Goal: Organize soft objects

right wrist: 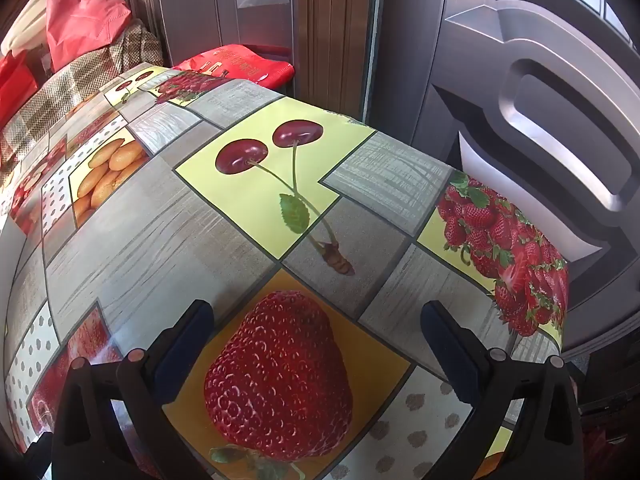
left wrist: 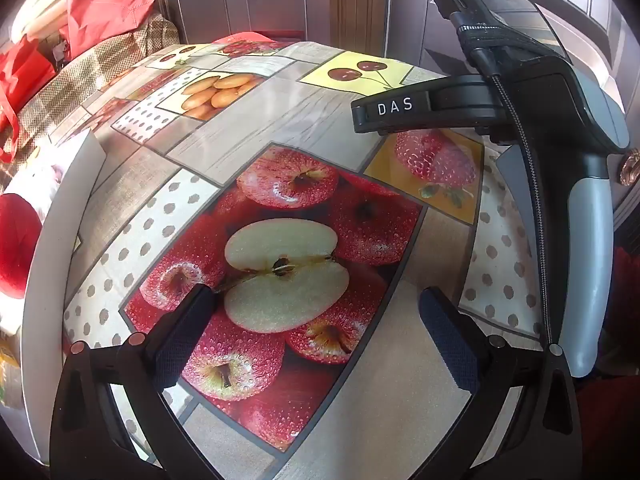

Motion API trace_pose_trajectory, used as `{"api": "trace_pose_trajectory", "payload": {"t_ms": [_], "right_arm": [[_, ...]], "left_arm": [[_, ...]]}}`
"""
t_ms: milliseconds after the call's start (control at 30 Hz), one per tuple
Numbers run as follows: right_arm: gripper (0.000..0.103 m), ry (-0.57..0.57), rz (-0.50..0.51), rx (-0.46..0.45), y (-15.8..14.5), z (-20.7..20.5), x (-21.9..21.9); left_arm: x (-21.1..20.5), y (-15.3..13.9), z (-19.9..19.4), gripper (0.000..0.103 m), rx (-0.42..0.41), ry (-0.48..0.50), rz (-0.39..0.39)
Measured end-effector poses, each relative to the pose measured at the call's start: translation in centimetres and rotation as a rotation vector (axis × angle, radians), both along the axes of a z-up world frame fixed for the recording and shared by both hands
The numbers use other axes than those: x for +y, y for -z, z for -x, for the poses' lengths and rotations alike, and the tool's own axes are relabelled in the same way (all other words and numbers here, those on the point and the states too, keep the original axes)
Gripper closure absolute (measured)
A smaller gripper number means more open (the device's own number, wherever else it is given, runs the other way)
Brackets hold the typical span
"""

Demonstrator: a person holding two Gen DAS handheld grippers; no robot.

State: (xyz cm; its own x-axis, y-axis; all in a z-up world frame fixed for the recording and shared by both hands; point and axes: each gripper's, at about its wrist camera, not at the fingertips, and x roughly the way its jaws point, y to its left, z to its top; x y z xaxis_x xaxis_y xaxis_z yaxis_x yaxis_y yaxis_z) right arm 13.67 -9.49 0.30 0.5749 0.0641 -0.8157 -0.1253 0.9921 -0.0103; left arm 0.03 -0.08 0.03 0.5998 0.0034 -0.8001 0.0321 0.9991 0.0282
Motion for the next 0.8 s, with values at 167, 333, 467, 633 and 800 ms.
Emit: {"api": "trace_pose_trajectory", "payload": {"t_ms": [167, 333, 467, 633, 800], "right_arm": [[0.0, 0.0, 0.002, -0.002, 0.02, 0.0, 0.04], [0.0, 0.0, 0.002, -0.002, 0.05, 0.01, 0.08], [0.0, 0.0, 0.002, -0.002, 0.06, 0.01, 0.11], [0.0, 0.0, 0.002, -0.002, 0.09, 0.02, 0.14], [0.0, 0.0, 0.002, -0.002, 0.12, 0.02, 0.18]], "left_arm": [[0.07, 0.03, 0.03, 0.001, -0.001, 0.0, 0.002], [0.07, 0.03, 0.03, 0.001, -0.001, 0.0, 0.002], [0.07, 0.02, 0.03, 0.001, -0.001, 0.0, 0.002], [0.07, 0.03, 0.03, 0.001, -0.001, 0.0, 0.002], [0.07, 0.03, 0.03, 0.001, -0.001, 0.0, 0.002]]}}
